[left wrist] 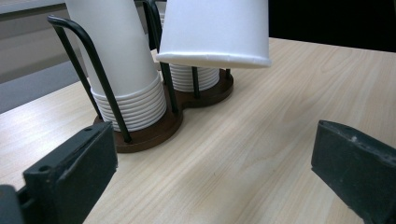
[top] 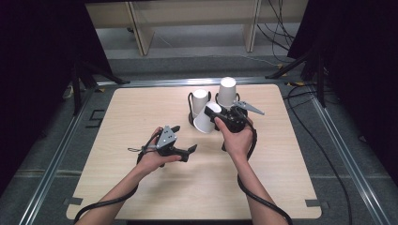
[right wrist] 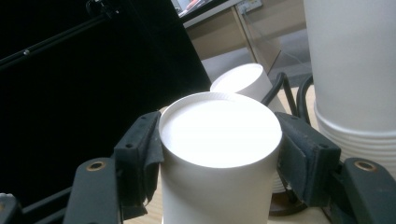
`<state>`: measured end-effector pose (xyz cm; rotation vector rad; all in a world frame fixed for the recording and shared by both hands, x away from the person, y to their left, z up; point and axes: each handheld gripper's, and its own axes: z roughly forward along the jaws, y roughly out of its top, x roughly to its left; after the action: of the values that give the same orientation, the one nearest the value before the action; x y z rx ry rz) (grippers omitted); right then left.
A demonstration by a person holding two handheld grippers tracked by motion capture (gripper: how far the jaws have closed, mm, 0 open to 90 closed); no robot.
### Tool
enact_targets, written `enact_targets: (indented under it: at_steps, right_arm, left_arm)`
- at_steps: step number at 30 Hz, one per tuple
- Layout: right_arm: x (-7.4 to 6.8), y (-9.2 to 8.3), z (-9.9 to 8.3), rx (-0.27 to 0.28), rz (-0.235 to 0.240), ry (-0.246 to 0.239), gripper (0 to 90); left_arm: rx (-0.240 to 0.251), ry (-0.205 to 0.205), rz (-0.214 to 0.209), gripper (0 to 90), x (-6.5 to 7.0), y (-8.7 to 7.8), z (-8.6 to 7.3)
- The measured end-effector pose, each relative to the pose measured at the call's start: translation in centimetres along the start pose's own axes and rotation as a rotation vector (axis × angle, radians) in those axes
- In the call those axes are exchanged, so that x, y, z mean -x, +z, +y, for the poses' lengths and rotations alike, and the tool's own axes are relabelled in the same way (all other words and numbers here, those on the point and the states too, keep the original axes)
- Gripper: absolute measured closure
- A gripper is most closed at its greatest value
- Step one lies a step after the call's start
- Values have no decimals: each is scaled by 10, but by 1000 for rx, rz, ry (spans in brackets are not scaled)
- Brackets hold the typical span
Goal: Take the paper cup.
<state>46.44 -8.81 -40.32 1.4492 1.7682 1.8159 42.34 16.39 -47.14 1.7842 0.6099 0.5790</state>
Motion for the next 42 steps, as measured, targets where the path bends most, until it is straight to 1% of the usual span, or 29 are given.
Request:
enact_targets:
  at_steps: [2,3,5,6,7,8,10,11,12,13,14,15,16,17,18,19,20,21,25,27,28,29,33,34,35,37,38,41,42]
  right_arm:
    - [1,1,-2,-5,11,24,355]
    - [2,0,-3,-8,7,28,355]
    - [4,1,-6,-15,12,58,355]
    - [4,1,-6,-15,12,58,355]
    - [4,2,-7,-18,19,74,355]
    - [5,2,-9,-21,16,66,355]
    - [6,2,-10,-24,23,78,355]
    - [7,2,-11,-23,11,74,355]
    - [7,2,-12,-29,27,95,355]
    - [7,2,-13,-33,13,95,355]
    - [8,2,-14,-30,17,107,355]
    - [9,2,-15,-31,37,116,355]
    - [11,2,-15,-39,21,119,355]
    - [10,1,-15,-38,23,128,355]
    - [11,1,-16,-43,17,126,355]
    - [11,0,-16,-44,26,138,355]
    - [12,1,-16,-43,25,133,356]
    - [12,0,-17,-43,17,146,355]
    - [11,-1,-16,-46,22,159,356]
    - [13,-1,-17,-50,25,149,356]
    - [13,-1,-17,-50,32,149,356]
    - [13,-2,-17,-57,25,164,355]
    - [16,-1,-19,-66,24,166,355]
    - [17,-1,-20,-71,26,177,356]
    - [18,-1,-21,-68,41,182,356]
    - [19,-1,-21,-77,35,173,356]
    - [19,-2,-21,-87,16,173,356]
    - [20,-3,-21,-92,32,192,356]
    - [21,-3,-21,-94,24,192,356]
  left_arm:
    - [-2,3,-2,0,1,0,0]
    - [1,2,-4,0,1,0,-1]
    - [-11,8,-4,0,2,-1,0]
    - [-4,10,-8,0,2,-1,-1]
    - [6,6,-11,1,3,0,-1]
    - [4,5,-12,1,3,0,-1]
    - [4,10,-15,0,4,0,-2]
    - [-8,14,-17,1,4,-1,-2]
    - [-10,18,-19,0,5,-1,-2]
    - [-10,18,-21,0,5,0,-3]
    - [-9,17,-25,0,6,1,-3]
    - [-7,20,-28,0,6,1,-4]
    - [-11,22,-27,0,7,1,-4]
    - [-16,25,-31,0,7,1,-4]
    - [-12,23,-34,0,7,2,-5]
    - [-15,24,-34,1,7,2,-5]
    - [-11,22,-33,3,7,2,-5]
    - [-10,20,-32,3,8,2,-5]
    - [-12,25,-34,3,7,2,-5]
    - [-10,28,-34,5,7,2,-5]
    - [3,24,-37,5,8,3,-6]
    - [-6,32,-37,5,8,2,-6]
    - [29,32,-36,7,8,2,-6]
    - [19,37,-35,7,8,1,-6]
    - [13,42,-34,7,8,1,-6]
    - [8,42,-41,7,8,0,-7]
    - [7,43,-42,7,9,0,-7]
    - [5,44,-47,6,9,0,-7]
    - [4,45,-48,7,9,0,-8]
